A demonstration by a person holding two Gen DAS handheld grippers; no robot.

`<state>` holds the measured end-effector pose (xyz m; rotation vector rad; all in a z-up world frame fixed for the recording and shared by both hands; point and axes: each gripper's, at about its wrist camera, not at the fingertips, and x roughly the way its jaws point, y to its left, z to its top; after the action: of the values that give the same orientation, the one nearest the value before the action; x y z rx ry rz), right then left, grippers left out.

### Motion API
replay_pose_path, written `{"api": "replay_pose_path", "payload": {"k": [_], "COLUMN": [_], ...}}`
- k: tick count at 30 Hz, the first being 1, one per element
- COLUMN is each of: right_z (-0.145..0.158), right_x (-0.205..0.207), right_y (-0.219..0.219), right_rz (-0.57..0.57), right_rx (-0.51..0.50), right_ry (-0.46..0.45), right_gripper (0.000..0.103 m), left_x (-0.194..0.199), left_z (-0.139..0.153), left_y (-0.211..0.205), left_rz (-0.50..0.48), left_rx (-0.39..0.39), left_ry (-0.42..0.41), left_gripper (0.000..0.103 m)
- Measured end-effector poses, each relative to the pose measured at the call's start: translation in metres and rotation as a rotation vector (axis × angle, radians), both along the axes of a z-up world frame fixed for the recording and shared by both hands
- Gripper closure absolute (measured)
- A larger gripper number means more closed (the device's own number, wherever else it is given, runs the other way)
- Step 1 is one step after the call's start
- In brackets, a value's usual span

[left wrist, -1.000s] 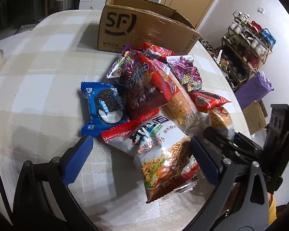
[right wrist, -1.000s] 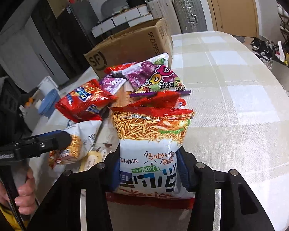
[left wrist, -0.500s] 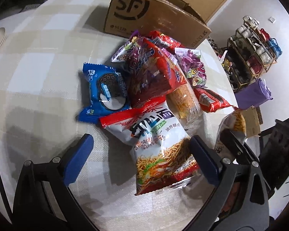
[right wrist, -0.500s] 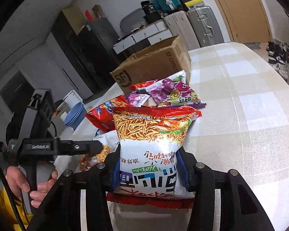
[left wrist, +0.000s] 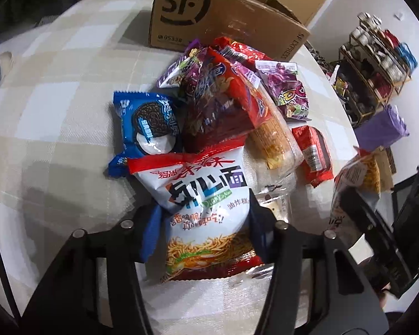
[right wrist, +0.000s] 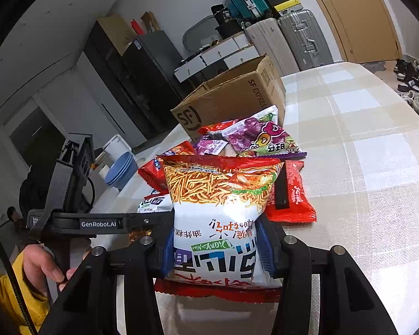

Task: Organize snacks
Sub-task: 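Carry both noodle-snack bags up and over into the cardboard box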

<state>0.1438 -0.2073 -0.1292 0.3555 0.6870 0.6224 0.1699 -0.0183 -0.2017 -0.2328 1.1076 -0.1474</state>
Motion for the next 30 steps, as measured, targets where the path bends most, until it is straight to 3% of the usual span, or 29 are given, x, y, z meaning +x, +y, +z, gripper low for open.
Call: {"api": "replay_pose_path", "payload": {"k": [4, 11, 19, 30], "right_z": [0.001, 0.000, -0.002, 0.003], "right_x": [-0.001, 0.000, 0.003, 0.000], "right_y": [0.001, 0.002, 0.001, 0.008], "right_rz": [0.003, -0.005, -0.024, -0.079], "right_rx": [-0.005, -0.013, -0.021, -0.091], "right_ry": [-0.006, 0.001, 0.019, -0.004], "right_gripper": [0.054, 0.054, 0.054, 0.054], "left_x": [-0.008, -0.012, -0.044, -0.073], "left_z": [0.009, 0.011, 0.026, 0.063], "left_y": [-0.007, -0.004, 0.027, 0.051], "left_rz": [-0.071, -0.071, -0.068, -0.064], "left_rx": [0.076, 0.063, 0.047, 0.035], "left_ry": [-0.066, -0.076, -0.125, -0.233], "left_gripper": [0.061, 0.061, 0.061, 0.061]}}
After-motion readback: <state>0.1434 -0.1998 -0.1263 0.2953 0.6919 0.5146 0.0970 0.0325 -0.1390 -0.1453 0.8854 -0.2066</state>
